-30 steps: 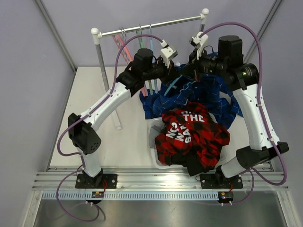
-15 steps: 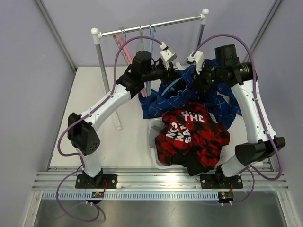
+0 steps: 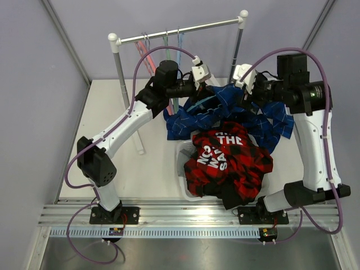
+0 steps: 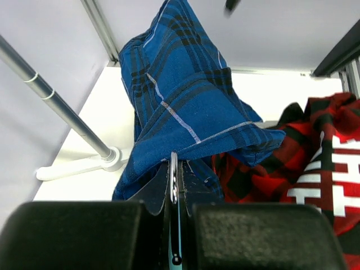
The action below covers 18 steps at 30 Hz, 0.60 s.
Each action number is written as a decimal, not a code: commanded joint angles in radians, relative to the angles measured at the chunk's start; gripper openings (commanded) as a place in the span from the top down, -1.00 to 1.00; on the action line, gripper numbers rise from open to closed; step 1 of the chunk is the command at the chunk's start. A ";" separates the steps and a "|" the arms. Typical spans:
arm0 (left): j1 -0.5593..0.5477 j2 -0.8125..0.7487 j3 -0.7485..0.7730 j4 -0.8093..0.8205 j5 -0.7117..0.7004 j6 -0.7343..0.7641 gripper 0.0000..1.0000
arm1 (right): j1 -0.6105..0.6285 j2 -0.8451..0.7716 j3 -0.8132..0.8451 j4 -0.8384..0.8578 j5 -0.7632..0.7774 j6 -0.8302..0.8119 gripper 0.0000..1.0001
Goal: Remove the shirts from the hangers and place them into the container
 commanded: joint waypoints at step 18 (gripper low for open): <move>-0.041 -0.093 0.009 -0.012 0.112 0.218 1.00 | 0.002 0.202 0.133 -0.283 -0.127 -0.546 -0.38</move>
